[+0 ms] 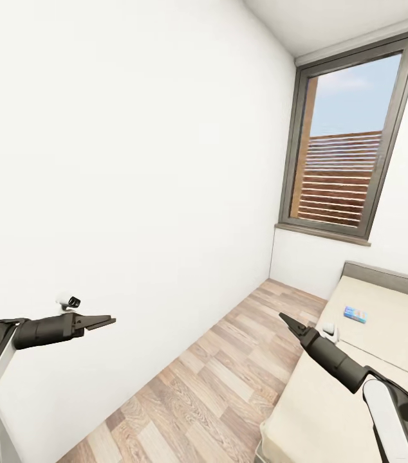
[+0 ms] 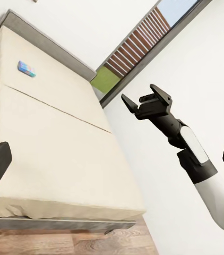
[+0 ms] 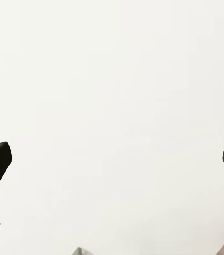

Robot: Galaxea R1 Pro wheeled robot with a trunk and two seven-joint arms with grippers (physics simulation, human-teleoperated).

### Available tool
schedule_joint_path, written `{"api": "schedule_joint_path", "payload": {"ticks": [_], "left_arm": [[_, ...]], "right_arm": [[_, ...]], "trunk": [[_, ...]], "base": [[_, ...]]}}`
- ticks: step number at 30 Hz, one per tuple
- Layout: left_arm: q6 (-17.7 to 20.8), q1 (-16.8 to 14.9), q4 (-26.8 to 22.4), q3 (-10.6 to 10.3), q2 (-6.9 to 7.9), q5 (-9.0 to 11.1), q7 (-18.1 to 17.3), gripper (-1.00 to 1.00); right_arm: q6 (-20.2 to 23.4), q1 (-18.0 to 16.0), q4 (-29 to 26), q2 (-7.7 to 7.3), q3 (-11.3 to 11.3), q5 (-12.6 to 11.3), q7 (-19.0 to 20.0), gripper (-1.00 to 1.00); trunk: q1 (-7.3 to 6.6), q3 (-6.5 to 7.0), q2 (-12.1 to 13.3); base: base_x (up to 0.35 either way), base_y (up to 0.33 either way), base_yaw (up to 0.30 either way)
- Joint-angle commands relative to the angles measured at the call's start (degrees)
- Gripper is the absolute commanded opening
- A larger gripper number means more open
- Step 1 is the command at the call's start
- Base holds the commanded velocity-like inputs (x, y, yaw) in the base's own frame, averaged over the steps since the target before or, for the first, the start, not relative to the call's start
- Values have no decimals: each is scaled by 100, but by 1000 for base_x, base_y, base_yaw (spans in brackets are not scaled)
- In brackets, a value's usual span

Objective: Put all the toys in the child's room - the three board games (two on the bed and one on the table), the two jigsaw puzzles on the table, and the tennis ball on the table - inside the toy box on the table in the child's room.

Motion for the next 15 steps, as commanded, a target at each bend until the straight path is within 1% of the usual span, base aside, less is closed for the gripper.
{"api": "schedule_joint_path", "payload": {"ticks": [1, 10, 12, 15], "left_arm": [[61, -1, 1, -2, 1, -1, -21, 100], [46, -2, 1, 1, 1, -1, -21, 100], [40, -2, 1, 3, 1, -1, -21, 100], [36, 0, 1, 6, 1, -1, -21, 100]], "right_arm": [[41, -3, 0, 4, -9, -20, 6, 100], [41, -4, -4, 41, -2, -18, -21, 100], [41, -5, -2, 38, -1, -19, -27, 100], [41, -5, 0, 34, -6, -19, -29, 100]], "trunk": [[2, -3, -4], [2, -2, -4], [2, 1, -4], [2, 9, -4]], "base": [[0, 0, 0], [0, 0, -1], [0, 0, -71], [0, 0, -172]]}}
